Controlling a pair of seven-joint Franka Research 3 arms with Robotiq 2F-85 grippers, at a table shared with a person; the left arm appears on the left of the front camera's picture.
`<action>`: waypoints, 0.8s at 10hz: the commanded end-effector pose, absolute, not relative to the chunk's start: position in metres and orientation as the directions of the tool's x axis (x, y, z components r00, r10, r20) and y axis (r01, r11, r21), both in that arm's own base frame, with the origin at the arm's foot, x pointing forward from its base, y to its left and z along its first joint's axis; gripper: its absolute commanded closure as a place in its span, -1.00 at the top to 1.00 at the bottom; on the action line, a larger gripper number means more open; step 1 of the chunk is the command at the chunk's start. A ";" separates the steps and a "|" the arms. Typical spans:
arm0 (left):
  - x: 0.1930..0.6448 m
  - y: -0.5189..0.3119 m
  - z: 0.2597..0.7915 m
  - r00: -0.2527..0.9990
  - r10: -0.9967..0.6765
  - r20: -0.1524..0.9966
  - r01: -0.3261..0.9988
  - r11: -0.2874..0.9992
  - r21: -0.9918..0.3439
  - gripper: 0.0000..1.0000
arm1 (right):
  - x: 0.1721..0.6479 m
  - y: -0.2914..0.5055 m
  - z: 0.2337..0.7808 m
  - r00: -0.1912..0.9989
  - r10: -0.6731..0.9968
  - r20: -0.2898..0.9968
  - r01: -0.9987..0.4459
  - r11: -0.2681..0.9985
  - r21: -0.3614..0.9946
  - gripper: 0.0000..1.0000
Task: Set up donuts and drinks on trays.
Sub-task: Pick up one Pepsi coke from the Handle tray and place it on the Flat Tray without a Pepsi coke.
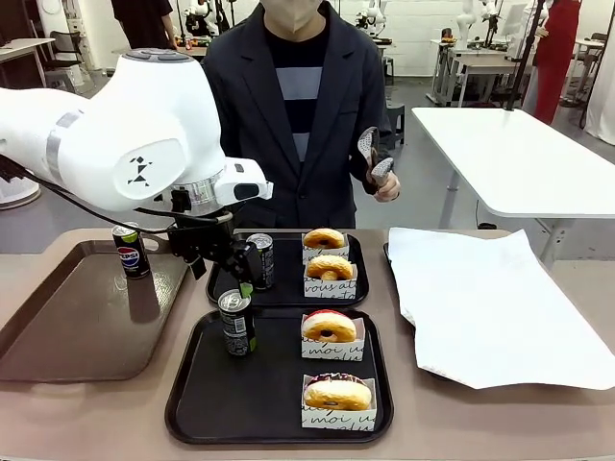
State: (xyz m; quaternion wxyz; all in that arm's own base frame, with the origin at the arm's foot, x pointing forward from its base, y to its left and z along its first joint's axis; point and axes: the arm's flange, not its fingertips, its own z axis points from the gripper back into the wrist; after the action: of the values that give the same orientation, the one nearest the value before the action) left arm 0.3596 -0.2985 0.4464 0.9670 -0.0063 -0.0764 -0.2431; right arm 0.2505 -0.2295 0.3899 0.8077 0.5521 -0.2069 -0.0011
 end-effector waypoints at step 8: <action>0.390 -0.067 0.477 0.975 0.029 0.219 -0.001 0.992 -0.129 1.00 | 0.252 -0.231 0.390 0.905 -0.235 0.354 -0.250 0.380 0.891 1.00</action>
State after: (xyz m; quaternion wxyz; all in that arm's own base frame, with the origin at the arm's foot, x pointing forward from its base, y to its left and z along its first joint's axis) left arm 0.3874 -0.0619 0.4816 0.9919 -0.0587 -0.1130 0.0020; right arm 0.2505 -0.2297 0.3895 0.8079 0.5520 -0.2066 -0.0015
